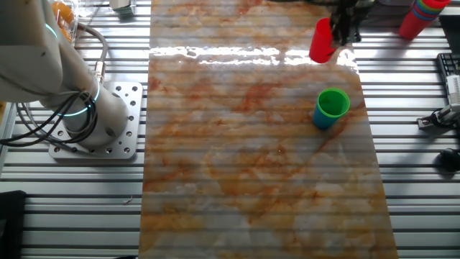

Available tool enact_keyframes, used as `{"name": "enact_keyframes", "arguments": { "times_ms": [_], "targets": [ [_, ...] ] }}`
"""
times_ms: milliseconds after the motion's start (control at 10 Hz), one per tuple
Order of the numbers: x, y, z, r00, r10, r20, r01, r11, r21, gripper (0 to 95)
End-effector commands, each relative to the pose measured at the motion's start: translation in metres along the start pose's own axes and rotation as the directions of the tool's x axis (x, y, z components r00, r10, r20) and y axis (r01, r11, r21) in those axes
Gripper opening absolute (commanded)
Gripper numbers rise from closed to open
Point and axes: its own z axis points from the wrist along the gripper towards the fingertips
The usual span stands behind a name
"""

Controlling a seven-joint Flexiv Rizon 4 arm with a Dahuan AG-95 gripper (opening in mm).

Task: Stack the cups

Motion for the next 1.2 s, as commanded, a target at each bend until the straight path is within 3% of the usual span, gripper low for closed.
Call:
{"name": "enact_keyframes", "arguments": {
  "times_ms": [100, 400, 1200],
  "targets": [
    [-0.004, -0.023, 0.000, 1.000, -0.013, 0.011, 0.013, 1.000, 0.007, 0.0],
    [-0.007, -0.047, 0.004, 0.999, -0.033, 0.017, 0.033, 0.999, 0.021, 0.0],
    [-0.008, -0.046, 0.004, 0.999, -0.033, 0.004, 0.033, 0.999, 0.023, 0.0]
  ]
}}
